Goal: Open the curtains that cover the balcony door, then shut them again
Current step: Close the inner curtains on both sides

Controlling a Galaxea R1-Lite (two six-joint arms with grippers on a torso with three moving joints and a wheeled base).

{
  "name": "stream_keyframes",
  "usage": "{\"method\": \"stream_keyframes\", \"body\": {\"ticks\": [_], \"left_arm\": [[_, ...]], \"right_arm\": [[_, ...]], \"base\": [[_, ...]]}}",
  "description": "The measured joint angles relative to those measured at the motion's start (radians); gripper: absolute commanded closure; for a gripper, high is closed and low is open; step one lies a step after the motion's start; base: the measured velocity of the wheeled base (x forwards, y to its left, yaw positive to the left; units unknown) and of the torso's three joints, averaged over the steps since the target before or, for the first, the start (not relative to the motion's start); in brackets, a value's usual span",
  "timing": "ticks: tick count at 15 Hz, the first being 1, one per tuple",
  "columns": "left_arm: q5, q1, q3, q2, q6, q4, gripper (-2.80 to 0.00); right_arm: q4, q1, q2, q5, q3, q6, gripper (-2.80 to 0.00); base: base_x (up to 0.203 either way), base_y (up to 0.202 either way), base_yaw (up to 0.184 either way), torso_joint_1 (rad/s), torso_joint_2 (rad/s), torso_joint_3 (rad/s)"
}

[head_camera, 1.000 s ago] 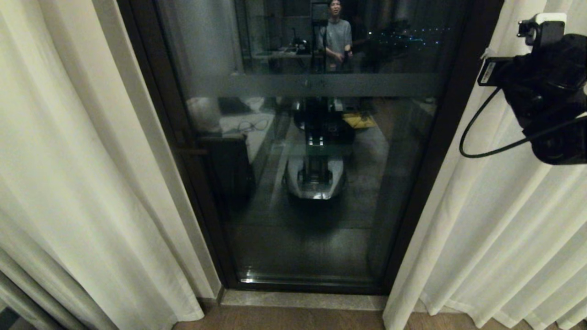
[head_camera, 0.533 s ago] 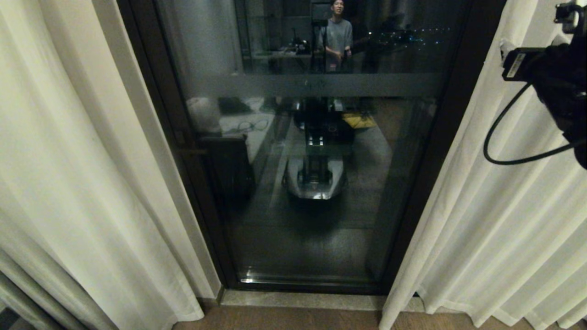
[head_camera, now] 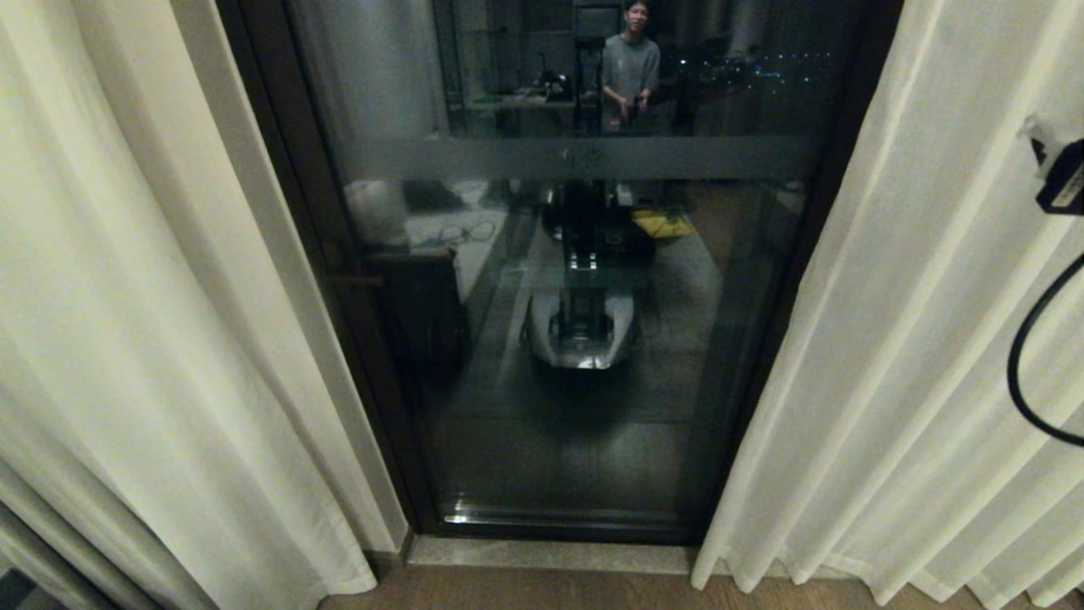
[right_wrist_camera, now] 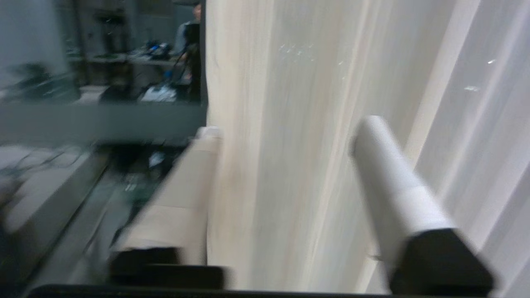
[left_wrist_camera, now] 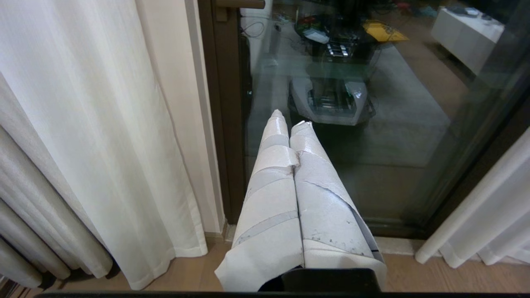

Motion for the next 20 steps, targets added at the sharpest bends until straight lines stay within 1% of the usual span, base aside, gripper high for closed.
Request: {"method": "stream_keyframes", "body": {"ticks": [5,6,11,14,16,18,20], "left_arm": [[0.000,0.000,0.000,0.000,0.000,0.000,0.00],[0.000,0.000,0.000,0.000,0.000,0.000,0.00],[0.000,0.000,0.000,0.000,0.000,0.000,0.00],[0.000,0.000,0.000,0.000,0.000,0.000,0.00],[0.000,0.000,0.000,0.000,0.000,0.000,0.00],[0.000,0.000,0.000,0.000,0.000,0.000,0.00],[0.000,0.000,0.000,0.000,0.000,0.000,0.00]], "right_arm": [[0.015,0.005,-0.251,0.079,0.341,0.099,0.00],[0.022,0.002,-0.299,0.099,0.396,0.109,0.00],[0.118,-0.015,-0.538,0.189,0.586,0.131,0.00],[0.152,-0.008,-0.659,0.212,0.722,0.134,0.00],[0.245,0.018,-0.750,0.214,0.752,0.139,0.00],[0.388,0.048,-0.862,0.211,0.759,0.154,0.00],[0.538,0.055,-0.977,0.209,0.761,0.159,0.00]], "base": [[0.000,0.000,0.000,0.000,0.00,0.000],[0.000,0.000,0.000,0.000,0.00,0.000],[0.000,0.000,0.000,0.000,0.00,0.000],[0.000,0.000,0.000,0.000,0.00,0.000],[0.000,0.000,0.000,0.000,0.00,0.000],[0.000,0.000,0.000,0.000,0.00,0.000],[0.000,0.000,0.000,0.000,0.00,0.000]]}}
